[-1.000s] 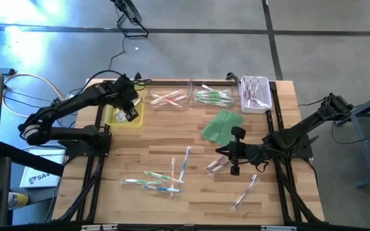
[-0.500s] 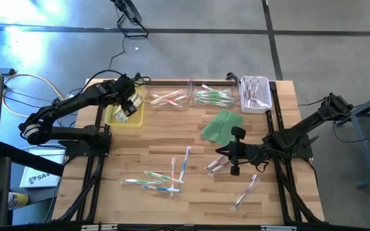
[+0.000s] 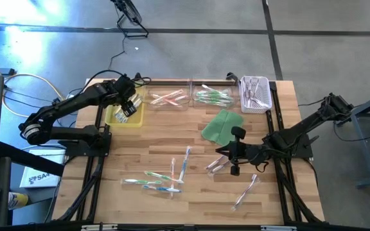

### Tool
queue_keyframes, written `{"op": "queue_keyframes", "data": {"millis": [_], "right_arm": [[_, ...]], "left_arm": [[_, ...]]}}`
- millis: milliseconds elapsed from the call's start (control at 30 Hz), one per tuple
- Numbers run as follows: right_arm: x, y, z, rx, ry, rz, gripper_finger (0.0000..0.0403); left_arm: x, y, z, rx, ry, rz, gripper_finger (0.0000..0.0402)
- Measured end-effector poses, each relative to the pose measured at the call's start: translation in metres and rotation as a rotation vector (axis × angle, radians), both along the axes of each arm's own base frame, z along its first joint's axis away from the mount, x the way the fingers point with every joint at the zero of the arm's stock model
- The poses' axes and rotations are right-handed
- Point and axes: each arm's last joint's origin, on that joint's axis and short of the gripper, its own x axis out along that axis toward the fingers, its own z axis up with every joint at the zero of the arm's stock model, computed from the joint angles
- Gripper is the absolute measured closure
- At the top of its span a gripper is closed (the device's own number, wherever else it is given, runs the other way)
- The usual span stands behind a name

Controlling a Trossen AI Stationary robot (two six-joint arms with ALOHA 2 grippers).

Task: Pick & Place Toothbrushes
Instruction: Put the purple toothbrush into the white bin

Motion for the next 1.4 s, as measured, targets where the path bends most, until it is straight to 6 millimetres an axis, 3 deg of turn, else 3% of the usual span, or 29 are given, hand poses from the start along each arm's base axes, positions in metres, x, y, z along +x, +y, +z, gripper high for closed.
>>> {"op": "queue_keyframes", "data": {"millis": [1400], "right_arm": [[0.0001,0.0,-0.0001,0.002,0.0,-0.001,0.0392]], "left_arm": [[0.0021,0.001,0.0009,0.003,-0.032,-0.008,0.0181]]}}
